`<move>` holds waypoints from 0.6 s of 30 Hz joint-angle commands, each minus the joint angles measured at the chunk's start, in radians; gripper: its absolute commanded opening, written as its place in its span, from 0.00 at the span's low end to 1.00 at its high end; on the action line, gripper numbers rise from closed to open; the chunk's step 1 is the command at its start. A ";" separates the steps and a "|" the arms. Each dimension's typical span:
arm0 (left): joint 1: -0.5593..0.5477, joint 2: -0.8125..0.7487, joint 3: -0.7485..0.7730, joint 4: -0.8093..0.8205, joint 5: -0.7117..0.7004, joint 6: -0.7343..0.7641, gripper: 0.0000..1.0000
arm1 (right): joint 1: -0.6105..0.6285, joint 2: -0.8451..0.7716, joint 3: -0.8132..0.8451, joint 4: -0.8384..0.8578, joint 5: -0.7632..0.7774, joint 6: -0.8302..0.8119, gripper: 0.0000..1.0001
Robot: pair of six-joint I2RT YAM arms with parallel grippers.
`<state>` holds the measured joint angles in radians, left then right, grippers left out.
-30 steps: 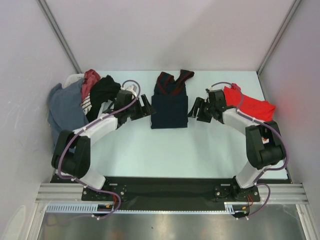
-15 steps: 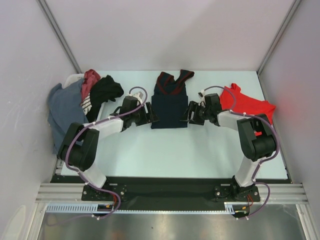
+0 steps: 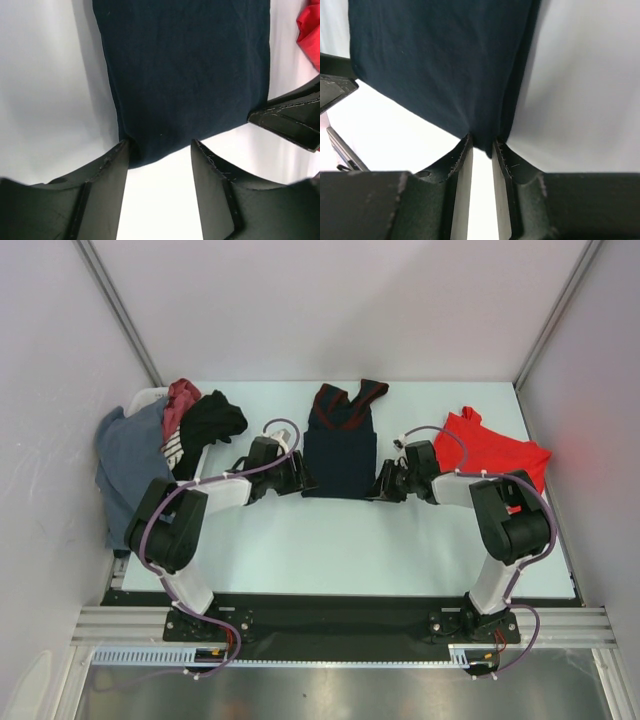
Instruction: Fold and stack the tank tops
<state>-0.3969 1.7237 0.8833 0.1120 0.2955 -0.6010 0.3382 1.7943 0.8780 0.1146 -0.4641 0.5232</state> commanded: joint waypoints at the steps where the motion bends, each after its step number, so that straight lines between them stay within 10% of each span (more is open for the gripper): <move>1: -0.013 0.004 -0.015 0.048 0.022 0.012 0.57 | 0.001 -0.050 -0.020 0.020 0.013 0.027 0.26; 6: -0.020 0.002 -0.052 0.067 0.016 0.007 0.55 | -0.002 -0.053 -0.042 0.029 0.004 0.044 0.41; 10: -0.020 0.010 -0.063 0.058 0.001 0.010 0.35 | -0.010 -0.055 -0.059 0.050 -0.005 0.054 0.03; 18: -0.020 0.005 -0.095 0.041 -0.032 0.004 0.00 | -0.021 -0.070 -0.085 0.025 -0.010 0.057 0.00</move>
<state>-0.4107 1.7336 0.8074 0.1501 0.2817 -0.6025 0.3229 1.7706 0.8173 0.1471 -0.4625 0.5762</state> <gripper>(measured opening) 0.013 0.011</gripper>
